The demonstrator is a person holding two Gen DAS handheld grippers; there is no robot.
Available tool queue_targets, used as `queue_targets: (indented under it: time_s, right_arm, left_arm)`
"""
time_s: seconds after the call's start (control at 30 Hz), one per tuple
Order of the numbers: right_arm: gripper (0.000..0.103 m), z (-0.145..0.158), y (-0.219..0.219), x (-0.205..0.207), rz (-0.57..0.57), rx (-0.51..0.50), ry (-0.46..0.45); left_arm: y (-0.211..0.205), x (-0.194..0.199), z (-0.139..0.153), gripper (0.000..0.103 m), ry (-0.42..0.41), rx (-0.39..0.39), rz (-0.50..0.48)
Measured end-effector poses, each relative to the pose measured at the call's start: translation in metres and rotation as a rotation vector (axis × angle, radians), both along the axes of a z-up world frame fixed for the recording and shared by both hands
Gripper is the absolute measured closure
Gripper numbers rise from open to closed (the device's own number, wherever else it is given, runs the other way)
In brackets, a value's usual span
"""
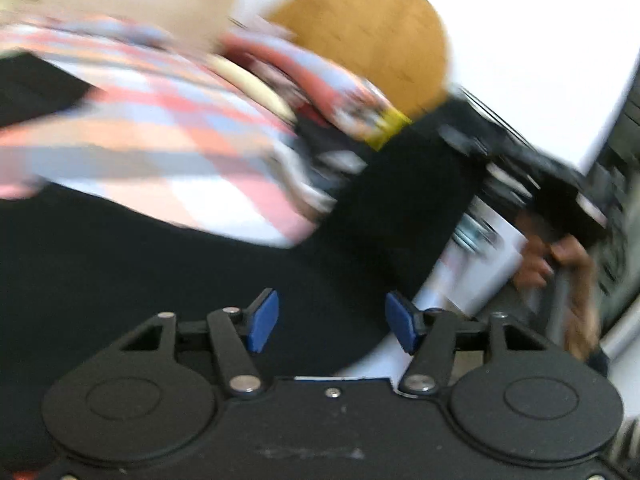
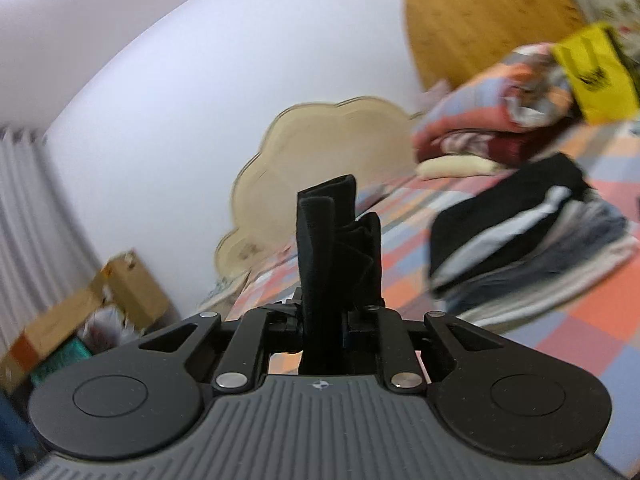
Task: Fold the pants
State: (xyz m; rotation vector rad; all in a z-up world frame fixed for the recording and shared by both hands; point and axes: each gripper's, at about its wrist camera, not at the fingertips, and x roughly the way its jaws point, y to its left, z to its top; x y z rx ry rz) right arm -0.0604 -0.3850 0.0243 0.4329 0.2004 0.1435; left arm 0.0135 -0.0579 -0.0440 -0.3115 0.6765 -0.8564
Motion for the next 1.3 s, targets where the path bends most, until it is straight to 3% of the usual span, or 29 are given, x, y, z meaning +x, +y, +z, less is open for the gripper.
queue_targets:
  time_s: [0.13,0.27,0.5,0.63,0.7,0.73,0.77,0.83,0.93,1.1,1.2,1.27,1.3]
  right_arm:
    - [0.076,-0.006,0.050,0.019,0.080,-0.077,0.053]
    - [0.076,-0.026,0.103,0.046,0.161,-0.171,0.127]
    - [0.076,-0.075,0.171,0.078,0.247,-0.329,0.253]
    - [0.072,-0.102,0.195,0.085,0.269,-0.377,0.315]
    - [0.060,-0.111,0.202,0.088,0.310,-0.360,0.338]
    - [0.050,-0.113,0.202,0.089,0.338,-0.345,0.353]
    - [0.033,-0.114,0.203,0.088,0.372,-0.330,0.367]
    - [0.014,-0.111,0.198,0.077,0.430,-0.289,0.370]
    - [0.004,-0.099,0.177,0.054,0.449,-0.205,0.322]
    - [0.007,-0.091,0.138,0.027,0.284,-0.212,0.281]
    - [0.016,-0.097,0.113,0.018,0.160,-0.247,0.314]
    - [0.033,-0.103,0.101,0.014,0.103,-0.257,0.347]
    - [0.035,-0.106,0.098,0.013,0.092,-0.249,0.357]
  left_arm:
    - [0.068,0.008,0.001,0.043,-0.002,0.012,0.204]
    - [0.109,0.003,-0.009,0.042,0.004,0.010,0.306]
    - [0.137,-0.006,-0.040,0.042,0.060,0.023,0.382]
    - [0.158,-0.010,-0.039,0.040,0.067,0.011,0.403]
    - [0.161,-0.011,-0.043,0.040,0.072,0.008,0.412]
    - [0.157,-0.008,-0.044,0.039,0.080,0.005,0.414]
    - [0.155,-0.005,-0.046,0.039,0.087,0.002,0.412]
    - [0.153,-0.005,-0.047,0.038,0.105,-0.009,0.399]
    - [0.143,0.003,-0.053,0.037,0.133,-0.019,0.375]
    - [0.121,0.016,-0.067,0.035,0.174,-0.018,0.332]
    - [0.104,0.024,-0.072,0.034,0.175,0.006,0.329]
    - [0.093,0.028,-0.072,0.034,0.174,0.018,0.323]
    - [0.087,0.031,-0.072,0.034,0.178,0.020,0.321]
